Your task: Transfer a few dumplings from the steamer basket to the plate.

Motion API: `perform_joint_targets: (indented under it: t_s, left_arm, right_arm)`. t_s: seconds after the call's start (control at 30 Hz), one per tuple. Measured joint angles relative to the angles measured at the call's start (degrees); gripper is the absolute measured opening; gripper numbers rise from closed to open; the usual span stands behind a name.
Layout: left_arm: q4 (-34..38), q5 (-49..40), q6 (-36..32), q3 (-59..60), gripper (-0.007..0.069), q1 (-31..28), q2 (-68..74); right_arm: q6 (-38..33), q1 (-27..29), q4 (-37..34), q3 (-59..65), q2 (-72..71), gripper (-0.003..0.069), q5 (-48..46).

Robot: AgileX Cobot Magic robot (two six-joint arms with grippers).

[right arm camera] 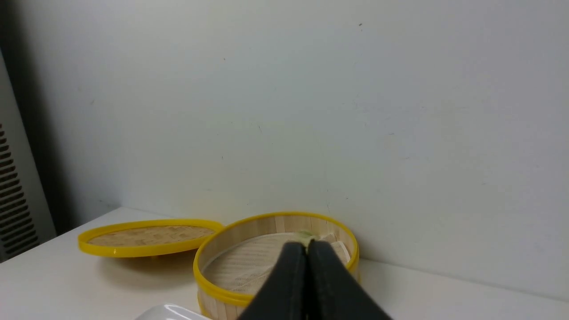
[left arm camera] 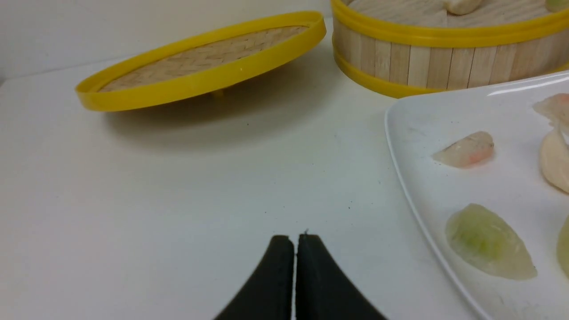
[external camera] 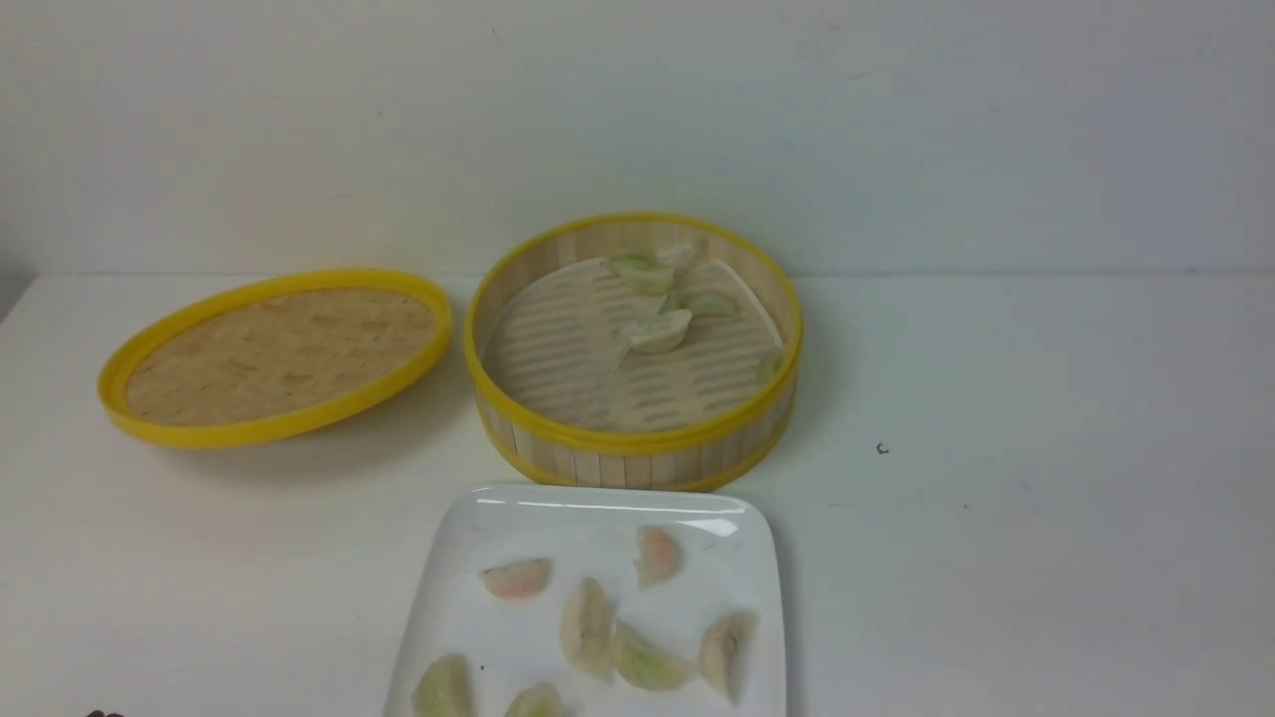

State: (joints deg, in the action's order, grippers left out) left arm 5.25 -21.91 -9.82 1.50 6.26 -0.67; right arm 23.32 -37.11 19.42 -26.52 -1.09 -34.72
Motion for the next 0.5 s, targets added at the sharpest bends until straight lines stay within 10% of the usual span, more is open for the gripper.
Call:
perform_joint_targets:
  t_s: [0.5]
  left_arm:
    - [0.0, 0.0, 0.0, 0.0, -0.0006, 0.0, 0.0]
  right_arm:
    - [-2.3, 0.0, -4.9, 0.0, 0.0, -0.0015, 0.0]
